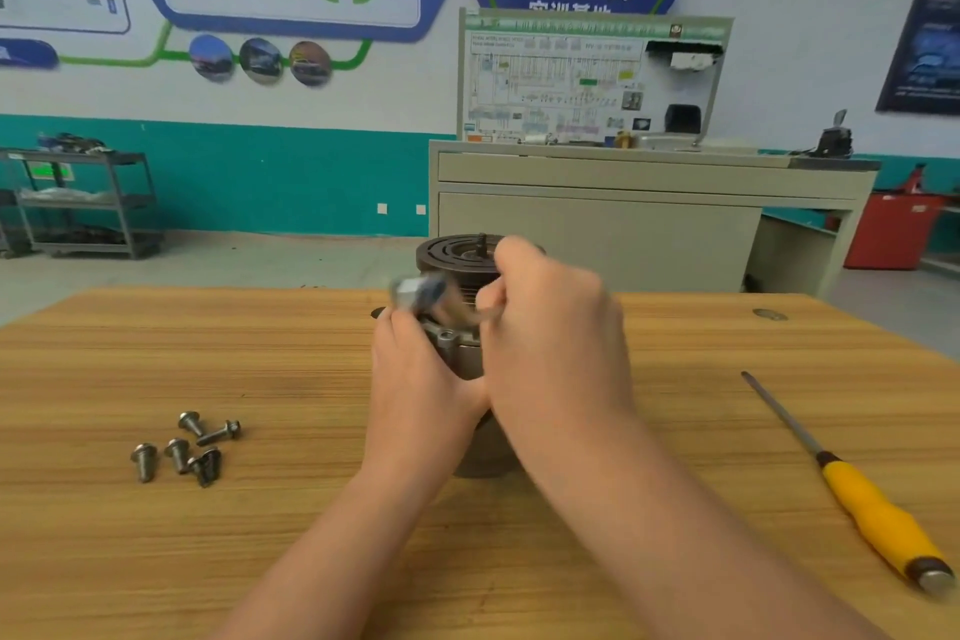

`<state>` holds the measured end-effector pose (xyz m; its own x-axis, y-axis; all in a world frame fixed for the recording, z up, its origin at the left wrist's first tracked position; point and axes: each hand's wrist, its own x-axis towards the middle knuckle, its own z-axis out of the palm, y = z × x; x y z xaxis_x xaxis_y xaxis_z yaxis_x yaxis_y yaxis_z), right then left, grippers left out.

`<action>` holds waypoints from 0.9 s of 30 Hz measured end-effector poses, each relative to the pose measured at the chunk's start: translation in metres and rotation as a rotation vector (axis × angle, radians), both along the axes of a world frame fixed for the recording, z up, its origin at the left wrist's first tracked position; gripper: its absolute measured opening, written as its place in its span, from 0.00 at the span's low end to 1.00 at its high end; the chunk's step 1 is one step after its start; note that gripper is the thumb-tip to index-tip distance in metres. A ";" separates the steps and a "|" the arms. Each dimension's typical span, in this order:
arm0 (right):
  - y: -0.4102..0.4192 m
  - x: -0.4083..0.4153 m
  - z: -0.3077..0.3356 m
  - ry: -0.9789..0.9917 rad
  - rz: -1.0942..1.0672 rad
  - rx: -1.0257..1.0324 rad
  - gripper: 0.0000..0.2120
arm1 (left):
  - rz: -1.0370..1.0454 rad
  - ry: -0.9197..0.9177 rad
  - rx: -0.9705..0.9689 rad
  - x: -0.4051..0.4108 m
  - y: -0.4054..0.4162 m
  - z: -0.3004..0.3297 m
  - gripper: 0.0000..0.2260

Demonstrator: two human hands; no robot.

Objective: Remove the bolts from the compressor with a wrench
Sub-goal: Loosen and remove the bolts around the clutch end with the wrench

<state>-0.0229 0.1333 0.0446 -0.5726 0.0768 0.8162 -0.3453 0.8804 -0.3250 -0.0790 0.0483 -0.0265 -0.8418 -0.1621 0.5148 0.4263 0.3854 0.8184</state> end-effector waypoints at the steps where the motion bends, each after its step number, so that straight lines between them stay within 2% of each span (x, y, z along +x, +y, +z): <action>1: -0.001 0.002 -0.007 0.011 0.037 0.000 0.17 | 0.000 -0.015 0.008 0.000 0.000 0.001 0.41; 3: 0.009 0.004 -0.021 0.051 0.120 -0.171 0.18 | 0.033 -0.012 -0.028 -0.001 0.000 0.000 0.44; 5: 0.025 0.002 -0.029 0.040 0.245 -0.545 0.17 | 0.089 0.028 -0.107 0.000 -0.001 -0.001 0.44; 7: 0.046 -0.005 -0.029 -0.096 0.526 -0.974 0.17 | 0.144 0.064 -0.177 -0.001 -0.002 -0.001 0.44; 9: 0.073 -0.021 -0.023 -0.321 0.764 -1.299 0.18 | 0.160 0.064 -0.191 -0.002 -0.003 -0.001 0.44; 11: 0.091 -0.040 -0.014 -0.574 0.867 -1.454 0.15 | 0.153 0.063 -0.181 -0.002 -0.003 -0.002 0.44; 13: 0.095 -0.056 -0.014 -0.649 0.959 -1.489 0.14 | 0.136 0.061 -0.165 -0.004 -0.002 -0.004 0.45; 15: 0.091 -0.067 -0.017 -0.520 1.057 -1.558 0.13 | 0.107 0.049 -0.150 -0.005 -0.003 -0.006 0.48; 17: 0.089 -0.069 -0.018 -0.297 1.117 -1.645 0.14 | 0.071 0.052 -0.118 -0.007 -0.007 -0.006 0.49; 19: 0.092 -0.065 -0.015 -0.106 1.029 -1.498 0.20 | 0.037 0.050 -0.067 -0.010 -0.011 -0.006 0.46; 21: 0.092 -0.058 -0.013 0.022 0.833 -1.190 0.23 | 0.015 0.046 -0.035 -0.010 -0.014 -0.006 0.45; 24: 0.084 -0.047 -0.017 0.129 0.565 -0.769 0.21 | -0.006 0.052 -0.024 -0.009 -0.014 -0.004 0.41; 27: 0.073 -0.041 -0.023 0.224 0.439 -0.563 0.21 | -0.006 0.056 -0.017 -0.009 -0.013 -0.004 0.41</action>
<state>-0.0644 0.2061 0.0212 -0.4712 0.3202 0.8219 -0.7377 0.3677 -0.5662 -0.0876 0.0356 -0.0308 -0.8127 -0.1480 0.5636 0.4732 0.3968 0.7866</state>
